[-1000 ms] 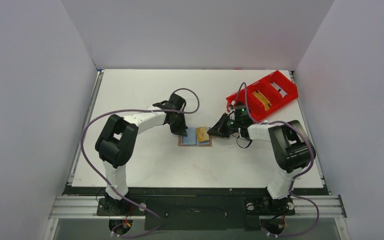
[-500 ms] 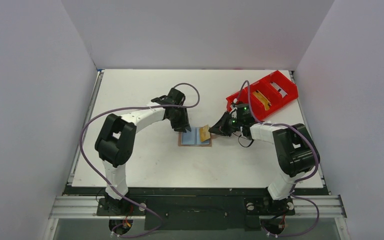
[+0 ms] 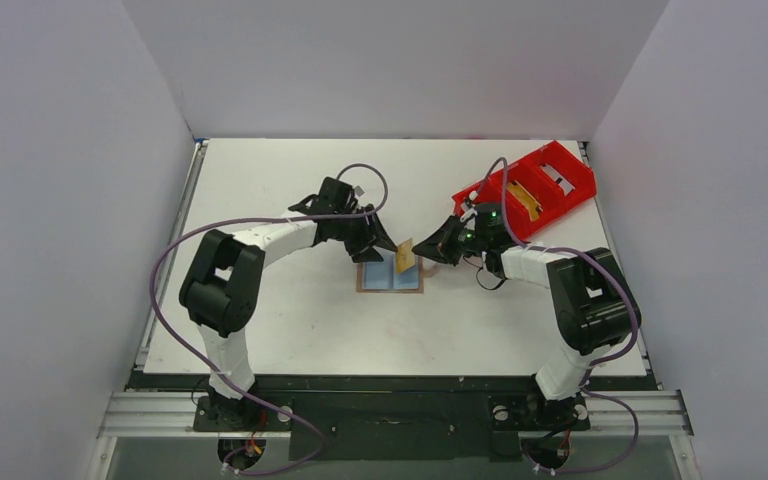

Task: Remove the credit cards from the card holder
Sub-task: Place the credit card in the storage box.

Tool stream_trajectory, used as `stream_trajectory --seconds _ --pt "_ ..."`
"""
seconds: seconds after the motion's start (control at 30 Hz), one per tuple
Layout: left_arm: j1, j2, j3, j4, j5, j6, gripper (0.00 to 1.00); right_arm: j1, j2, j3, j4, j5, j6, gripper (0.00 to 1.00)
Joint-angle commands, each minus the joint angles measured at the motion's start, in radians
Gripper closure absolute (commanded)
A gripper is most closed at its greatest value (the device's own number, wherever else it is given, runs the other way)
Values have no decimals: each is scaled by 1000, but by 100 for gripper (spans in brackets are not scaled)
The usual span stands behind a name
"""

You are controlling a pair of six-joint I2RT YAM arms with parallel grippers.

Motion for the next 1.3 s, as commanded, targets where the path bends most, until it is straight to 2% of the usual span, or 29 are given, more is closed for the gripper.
stream_trajectory --seconds 0.0,0.27,0.47,0.8,0.9,1.03,1.07,1.17,1.2,1.23,1.27 --pt "6 -17 -30 174 107 -89 50 -8 -45 20 106 -29 65 100" --pt "15 -26 -97 327 148 -170 47 -9 -34 -8 264 -62 192 100" --pt "31 -45 -188 584 195 -328 46 -9 -34 -15 288 -72 213 100" --pt "36 -44 -264 811 203 -484 47 -9 -41 -45 303 -67 218 100" --pt "37 -44 -279 845 205 -507 56 -9 -39 -51 303 -67 214 100" --pt "39 -45 -280 848 206 -510 85 -8 -36 -53 289 -66 199 100" --pt "39 -44 -279 848 207 -509 97 -8 -36 -51 285 -66 190 100" --pt "39 -41 -279 850 210 -507 100 -3 -36 -44 263 -69 175 98" --pt "39 -41 -281 850 210 -507 100 -1 -36 -40 263 -70 172 93" --pt "39 -40 -281 852 214 -508 100 1 -40 -39 260 -70 169 83" --pt "39 -38 -283 854 214 -512 100 4 -42 -34 256 -70 165 78"
